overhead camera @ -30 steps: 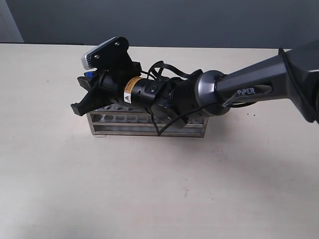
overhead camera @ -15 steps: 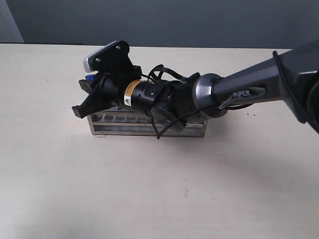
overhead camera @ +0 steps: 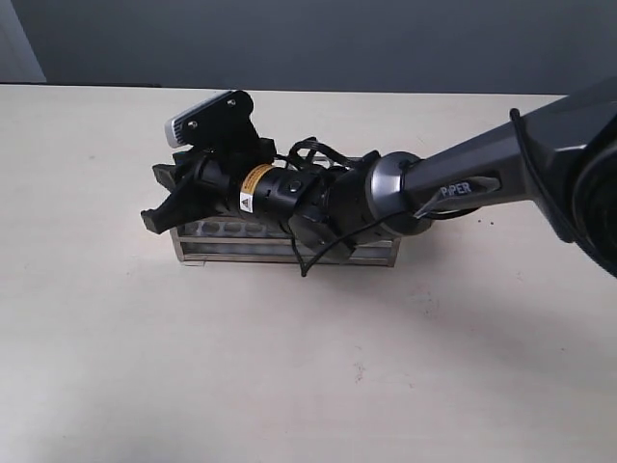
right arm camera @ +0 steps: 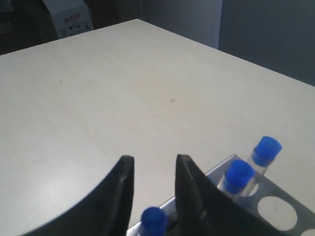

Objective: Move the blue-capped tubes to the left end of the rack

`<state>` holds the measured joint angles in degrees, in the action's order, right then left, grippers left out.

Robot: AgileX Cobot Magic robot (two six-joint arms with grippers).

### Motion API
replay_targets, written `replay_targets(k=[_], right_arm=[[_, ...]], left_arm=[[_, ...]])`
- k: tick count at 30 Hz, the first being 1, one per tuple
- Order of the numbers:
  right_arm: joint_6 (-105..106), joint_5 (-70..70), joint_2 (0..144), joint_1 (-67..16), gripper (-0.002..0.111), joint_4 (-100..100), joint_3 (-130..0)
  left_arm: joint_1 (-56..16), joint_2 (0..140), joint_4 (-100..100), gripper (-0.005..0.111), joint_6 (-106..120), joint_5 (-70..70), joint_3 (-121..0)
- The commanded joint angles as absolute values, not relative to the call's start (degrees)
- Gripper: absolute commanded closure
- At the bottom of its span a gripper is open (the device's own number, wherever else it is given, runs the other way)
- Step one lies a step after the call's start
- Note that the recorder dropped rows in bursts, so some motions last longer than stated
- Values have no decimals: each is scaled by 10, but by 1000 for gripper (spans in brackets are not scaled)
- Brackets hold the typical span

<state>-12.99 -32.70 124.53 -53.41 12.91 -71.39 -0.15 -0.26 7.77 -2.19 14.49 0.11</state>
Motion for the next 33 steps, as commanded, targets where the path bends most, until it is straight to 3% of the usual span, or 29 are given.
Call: replay_targets(k=[1, 5, 8, 16, 24, 29, 33], right_arm=[[-129, -305, 1212, -532, 78, 124, -717], [-104, -263, 1158, -531, 85, 123, -717], [-64, -201, 1101, -521, 108, 121, -717], [-61, -62, 932, -409, 109, 120, -682], [-60, -23, 701, -256, 109, 123, -509], [-61, 26, 562, -228, 109, 82, -432], [-61, 152, 493, -227, 109, 70, -424]], left_arm=[[-5, 0, 78, 106, -24, 137, 0], [-5, 0, 78, 106, -24, 137, 0], [-5, 0, 78, 106, -24, 137, 0], [-5, 0, 78, 106, -24, 137, 0], [-5, 0, 78, 106, -24, 137, 0], [-5, 0, 78, 106, -24, 137, 0], [-5, 0, 78, 106, -24, 137, 0]])
